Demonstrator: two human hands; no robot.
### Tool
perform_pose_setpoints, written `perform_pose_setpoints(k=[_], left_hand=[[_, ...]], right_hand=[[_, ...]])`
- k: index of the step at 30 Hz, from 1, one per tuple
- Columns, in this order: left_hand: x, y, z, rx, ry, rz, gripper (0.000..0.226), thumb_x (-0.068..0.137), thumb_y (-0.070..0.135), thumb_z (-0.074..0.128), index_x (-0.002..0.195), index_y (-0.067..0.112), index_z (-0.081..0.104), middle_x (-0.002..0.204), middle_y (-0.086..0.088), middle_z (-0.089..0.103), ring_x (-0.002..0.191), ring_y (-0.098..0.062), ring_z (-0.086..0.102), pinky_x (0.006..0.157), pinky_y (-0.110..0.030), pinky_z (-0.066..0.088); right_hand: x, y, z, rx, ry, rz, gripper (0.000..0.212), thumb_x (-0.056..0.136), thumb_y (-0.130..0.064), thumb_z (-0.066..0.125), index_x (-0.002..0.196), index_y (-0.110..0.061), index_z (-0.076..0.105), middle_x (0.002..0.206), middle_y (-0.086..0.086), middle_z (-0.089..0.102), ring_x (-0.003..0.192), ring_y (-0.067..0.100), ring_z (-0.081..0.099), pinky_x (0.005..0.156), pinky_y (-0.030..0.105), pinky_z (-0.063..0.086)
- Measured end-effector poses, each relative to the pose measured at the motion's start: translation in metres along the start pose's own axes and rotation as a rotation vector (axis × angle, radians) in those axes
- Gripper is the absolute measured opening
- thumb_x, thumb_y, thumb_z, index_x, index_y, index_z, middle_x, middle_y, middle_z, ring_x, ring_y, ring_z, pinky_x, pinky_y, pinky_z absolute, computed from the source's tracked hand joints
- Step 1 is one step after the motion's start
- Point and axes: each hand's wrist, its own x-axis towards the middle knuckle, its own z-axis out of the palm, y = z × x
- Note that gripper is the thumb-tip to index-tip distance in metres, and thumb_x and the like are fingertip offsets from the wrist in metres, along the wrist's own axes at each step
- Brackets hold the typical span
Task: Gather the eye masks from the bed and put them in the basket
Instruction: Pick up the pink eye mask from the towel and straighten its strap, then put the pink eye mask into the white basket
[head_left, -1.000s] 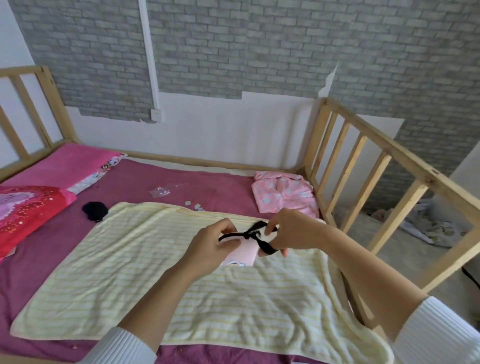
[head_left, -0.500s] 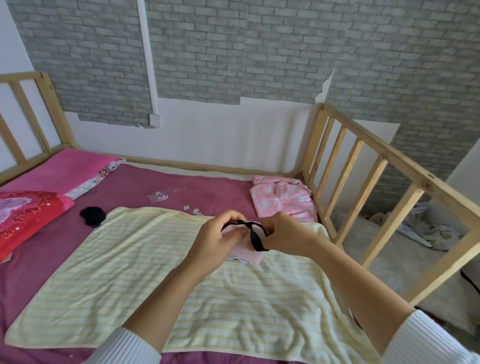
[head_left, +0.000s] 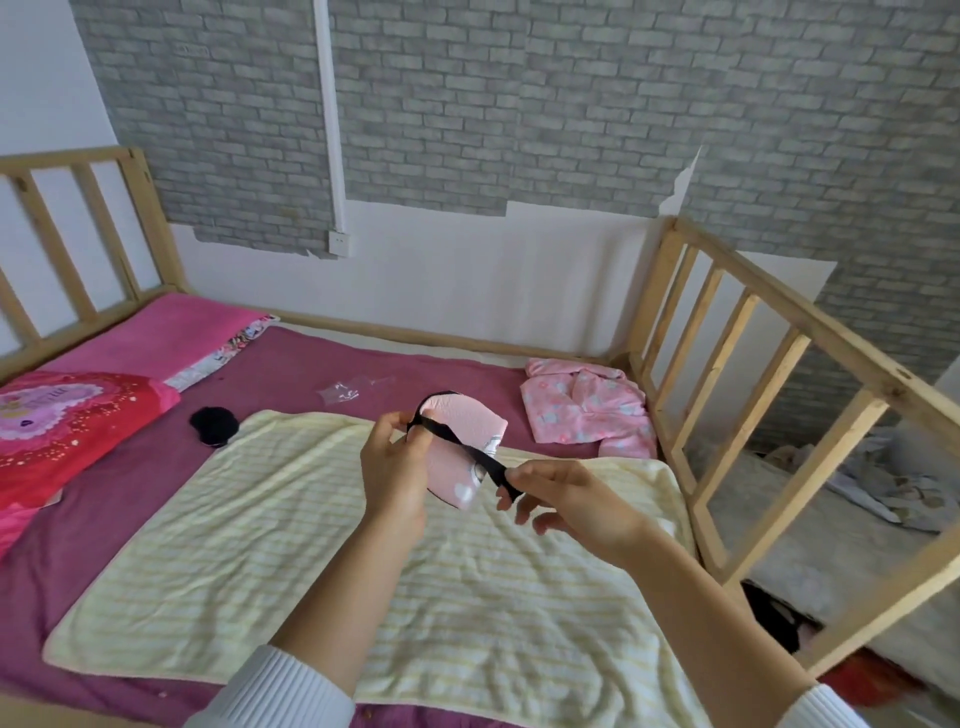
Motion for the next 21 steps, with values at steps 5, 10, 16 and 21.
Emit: perform_pose_setpoints(k=[5,10,16,21], left_hand=[[-0.003,-0.001,-0.011,-0.186,0.018,-0.213,0.019,0.089,0.009,0.055,0.107,0.010,0.060,0.104,-0.012,0.062,0.086,-0.023,0.060,0.071,-0.032,0.051],[-0.014,0.005,-0.051,-0.214,0.055,-0.224,0.037,0.085,-0.001,0.049,0.121,-0.003,0.057,0.104,-0.016,0.061,0.080,-0.022,0.062,0.057,-0.027,0.055],[-0.043,0.014,-0.172,-0.070,0.176,-0.312,0.033,0.076,0.008,0.067,0.107,0.018,0.065,0.094,-0.003,0.072,0.087,-0.017,0.069,0.065,-0.030,0.058],[-0.081,0.048,-0.312,0.004,0.450,-0.387,0.008,0.081,0.015,0.064,0.088,0.019,0.064,0.077,0.002,0.064,0.073,-0.014,0.061,0.065,-0.030,0.053]], right_hand=[[0.015,0.001,0.014,0.276,0.195,0.028,0.012,0.084,-0.025,0.067,0.089,-0.018,0.076,0.102,0.000,0.071,0.087,0.015,0.066,0.068,0.026,0.046],[0.036,-0.004,0.051,0.146,0.081,0.044,0.024,0.080,-0.038,0.071,0.095,-0.019,0.075,0.096,-0.002,0.075,0.089,0.016,0.069,0.073,0.029,0.051],[0.080,-0.021,0.153,0.070,-0.112,0.040,0.005,0.080,-0.015,0.069,0.079,-0.013,0.074,0.078,0.005,0.073,0.072,0.019,0.066,0.067,0.029,0.049],[0.100,-0.039,0.303,0.073,-0.395,0.094,0.006,0.079,-0.014,0.068,0.082,-0.013,0.073,0.077,0.004,0.068,0.070,0.017,0.062,0.066,0.028,0.048]])
